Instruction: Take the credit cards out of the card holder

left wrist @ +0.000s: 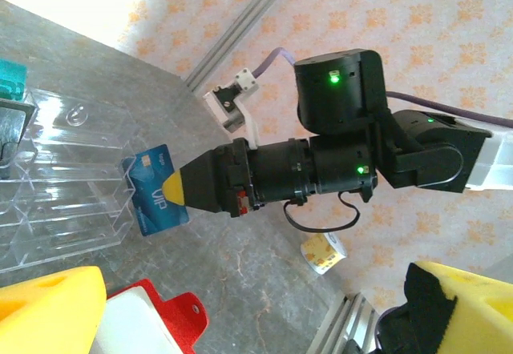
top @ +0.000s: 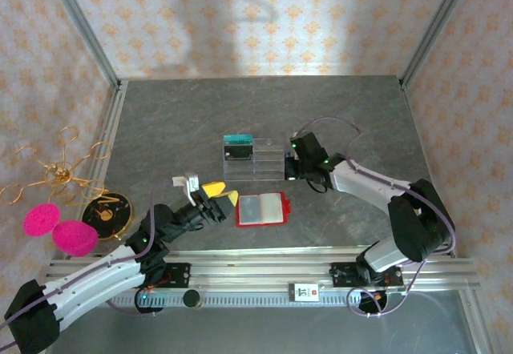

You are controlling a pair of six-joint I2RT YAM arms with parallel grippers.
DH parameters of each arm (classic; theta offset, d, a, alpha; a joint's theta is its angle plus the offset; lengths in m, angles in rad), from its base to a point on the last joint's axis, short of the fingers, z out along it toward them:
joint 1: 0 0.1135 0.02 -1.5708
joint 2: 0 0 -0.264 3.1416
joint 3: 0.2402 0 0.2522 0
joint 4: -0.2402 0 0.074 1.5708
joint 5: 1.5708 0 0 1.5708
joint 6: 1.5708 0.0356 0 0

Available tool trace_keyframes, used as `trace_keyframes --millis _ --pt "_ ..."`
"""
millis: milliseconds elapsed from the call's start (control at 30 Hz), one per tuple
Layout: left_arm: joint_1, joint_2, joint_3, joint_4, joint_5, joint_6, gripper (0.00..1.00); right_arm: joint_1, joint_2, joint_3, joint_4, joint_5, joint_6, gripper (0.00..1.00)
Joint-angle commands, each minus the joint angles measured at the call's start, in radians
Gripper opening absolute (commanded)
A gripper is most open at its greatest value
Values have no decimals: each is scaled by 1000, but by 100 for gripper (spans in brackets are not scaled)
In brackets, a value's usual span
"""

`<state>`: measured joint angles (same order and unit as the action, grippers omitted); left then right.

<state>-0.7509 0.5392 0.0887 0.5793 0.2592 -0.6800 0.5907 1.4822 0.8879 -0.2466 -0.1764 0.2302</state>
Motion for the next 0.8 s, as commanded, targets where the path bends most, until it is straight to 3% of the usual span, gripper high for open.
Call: trace_keyframes --millis 0,100,267,467,567,767 --pt "-2 3 -5 7 -14 16 95 6 -53 14 -47 52 -18 0" --pt "-1 1 -3 4 -16 16 95 8 -136 9 -75 110 -49 0" --pt "-2 0 11 -28 -42 17 95 11 -204 52 -11 3 -235 0" --pt "-2 -18 37 -86 -64 4 95 -5 -104 168 -15 -160 -573 0" --pt "-2 -13 60 -130 -85 10 95 -6 15 330 -132 -208 -689 0" --pt "-2 17 136 -210 -109 43 97 -14 156 593 -319 -190 -898 0"
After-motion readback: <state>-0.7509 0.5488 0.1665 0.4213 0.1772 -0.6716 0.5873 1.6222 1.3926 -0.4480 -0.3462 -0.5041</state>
